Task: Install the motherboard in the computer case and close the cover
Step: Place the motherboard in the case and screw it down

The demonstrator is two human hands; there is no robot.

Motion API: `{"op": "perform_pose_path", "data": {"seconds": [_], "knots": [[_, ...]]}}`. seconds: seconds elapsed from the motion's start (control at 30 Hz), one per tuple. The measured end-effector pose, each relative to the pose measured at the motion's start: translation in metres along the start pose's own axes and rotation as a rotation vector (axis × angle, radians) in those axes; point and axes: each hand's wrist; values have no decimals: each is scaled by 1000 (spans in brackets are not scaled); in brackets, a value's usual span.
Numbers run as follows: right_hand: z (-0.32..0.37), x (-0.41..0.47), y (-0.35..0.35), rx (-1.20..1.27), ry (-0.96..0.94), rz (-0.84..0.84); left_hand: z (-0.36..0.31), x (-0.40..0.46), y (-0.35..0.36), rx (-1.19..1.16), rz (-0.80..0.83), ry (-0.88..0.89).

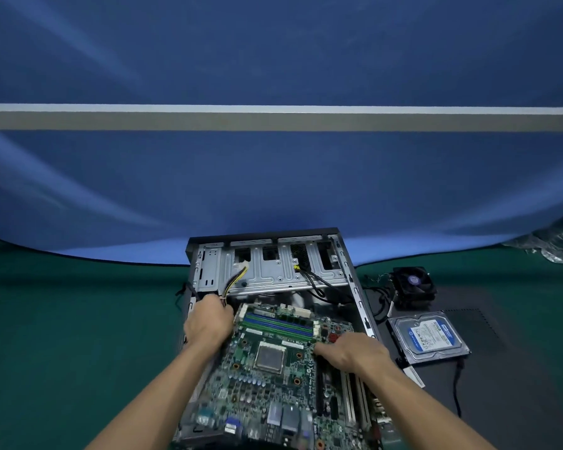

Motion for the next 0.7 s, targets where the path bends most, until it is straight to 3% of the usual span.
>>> {"op": "perform_pose_path", "data": {"seconds": [0.27,0.4,0.7], "knots": [[7,23,0,103,61,72,2,10,7,-119,48,-22],[13,37,6,185,94,89,1,16,6,-39,111,0],[10,62,10,395,141,0,-4,15,18,-41,188,49]]}}
Point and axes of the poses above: each hand's wrist, its own x-axis towards the middle knuckle, its own y-axis out of the palm, z = x × y, and after that the axes turned 7 degrees about x, right-handed
